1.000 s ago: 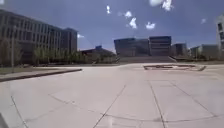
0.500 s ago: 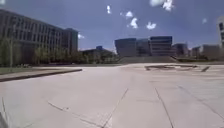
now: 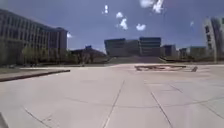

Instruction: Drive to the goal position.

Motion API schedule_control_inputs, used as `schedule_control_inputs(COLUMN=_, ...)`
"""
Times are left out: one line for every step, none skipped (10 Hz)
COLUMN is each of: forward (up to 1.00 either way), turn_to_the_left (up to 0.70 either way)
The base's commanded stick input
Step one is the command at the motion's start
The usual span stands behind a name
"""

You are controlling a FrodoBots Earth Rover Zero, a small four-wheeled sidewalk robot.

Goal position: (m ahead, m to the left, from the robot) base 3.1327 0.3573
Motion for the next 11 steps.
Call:
schedule_control_inputs(forward=0.5, turn_to_the_left=-0.3)
schedule_control_inputs(forward=0.5, turn_to_the_left=-0.1)
schedule_control_inputs(forward=0.5, turn_to_the_left=0.0)
schedule_control_inputs(forward=0.5, turn_to_the_left=0.0)
schedule_control_inputs(forward=0.5, turn_to_the_left=0.0)
schedule_control_inputs(forward=0.5, turn_to_the_left=0.0)
schedule_control_inputs(forward=0.5, turn_to_the_left=0.0)
schedule_control_inputs(forward=0.5, turn_to_the_left=0.0)
schedule_control_inputs(forward=0.5, turn_to_the_left=0.0)
schedule_control_inputs(forward=0.5, turn_to_the_left=0.0)
schedule_control_inputs(forward=0.5, turn_to_the_left=0.0)
